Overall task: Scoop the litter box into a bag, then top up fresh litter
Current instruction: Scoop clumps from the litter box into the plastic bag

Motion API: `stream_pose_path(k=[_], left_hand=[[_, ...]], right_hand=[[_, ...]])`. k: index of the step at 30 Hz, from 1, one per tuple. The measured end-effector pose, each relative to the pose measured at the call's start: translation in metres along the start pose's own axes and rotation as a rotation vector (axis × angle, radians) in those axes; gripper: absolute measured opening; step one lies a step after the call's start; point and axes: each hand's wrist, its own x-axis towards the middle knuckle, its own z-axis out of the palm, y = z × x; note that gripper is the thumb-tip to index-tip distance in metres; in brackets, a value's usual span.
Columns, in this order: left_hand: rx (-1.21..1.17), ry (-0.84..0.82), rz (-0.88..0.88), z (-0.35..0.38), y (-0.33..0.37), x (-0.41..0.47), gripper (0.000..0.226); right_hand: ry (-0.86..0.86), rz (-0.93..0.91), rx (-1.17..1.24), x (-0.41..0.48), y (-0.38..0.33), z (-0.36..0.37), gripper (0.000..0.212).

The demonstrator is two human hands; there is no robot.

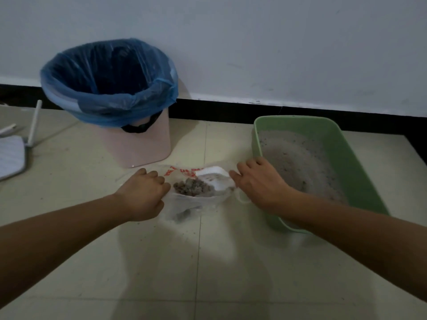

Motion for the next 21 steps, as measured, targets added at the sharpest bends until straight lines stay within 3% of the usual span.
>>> stream_pose_path(k=[2,6,11,13,17,19,21], left_hand=[[0.005,-0.001,0.009,-0.002,0.002,0.001,0.025],[0.015,0.006,0.008,-0.004,0.008,0.006,0.028],[-0.025,0.076,0.014,-0.013,0.018,0.017,0.042],[-0.107,0.185,0.008,-0.023,0.03,0.026,0.051],[-0.452,0.332,-0.058,-0.052,0.078,0.059,0.048],[-0.741,0.23,-0.147,-0.07,0.112,0.08,0.056],[-0.938,0.002,-0.212,-0.083,0.146,0.102,0.073]], right_hand=[[0.083,0.038,0.015,-0.005,0.009,0.003,0.054],[0.027,0.071,0.049,-0.013,0.016,0.012,0.05],[-0.077,0.27,0.479,-0.03,0.029,0.014,0.036],[0.011,0.406,0.697,-0.043,0.044,0.016,0.033],[0.247,0.726,0.858,-0.083,0.097,0.045,0.026],[0.339,0.922,0.868,-0.112,0.127,0.071,0.023],[0.357,1.115,0.845,-0.149,0.153,0.103,0.019]])
